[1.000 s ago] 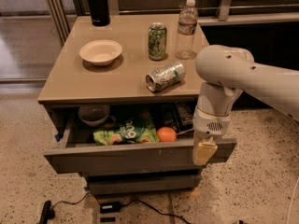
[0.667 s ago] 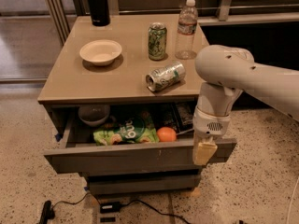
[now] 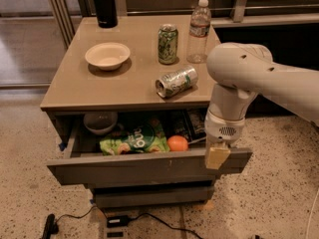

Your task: Open top drawer

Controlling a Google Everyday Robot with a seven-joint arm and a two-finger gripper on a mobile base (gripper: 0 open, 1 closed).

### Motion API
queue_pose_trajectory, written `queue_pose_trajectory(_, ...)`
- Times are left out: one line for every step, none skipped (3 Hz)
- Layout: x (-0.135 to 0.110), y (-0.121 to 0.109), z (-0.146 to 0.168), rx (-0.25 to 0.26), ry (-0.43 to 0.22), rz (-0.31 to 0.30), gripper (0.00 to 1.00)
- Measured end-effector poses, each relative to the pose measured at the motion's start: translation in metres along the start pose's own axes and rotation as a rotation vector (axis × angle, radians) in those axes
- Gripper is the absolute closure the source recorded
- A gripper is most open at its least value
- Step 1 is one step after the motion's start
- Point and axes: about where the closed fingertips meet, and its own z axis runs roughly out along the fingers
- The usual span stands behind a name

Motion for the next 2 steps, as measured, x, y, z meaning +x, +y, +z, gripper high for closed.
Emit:
queue_pose_trajectory(-0.0028, -0.0054, -0.0057, 0.042, 0.011, -0.004, 1.0)
queue_pose_trajectory(-0.0049, -0.0142, -0.0053, 0.097, 0.013, -0.01, 1.0)
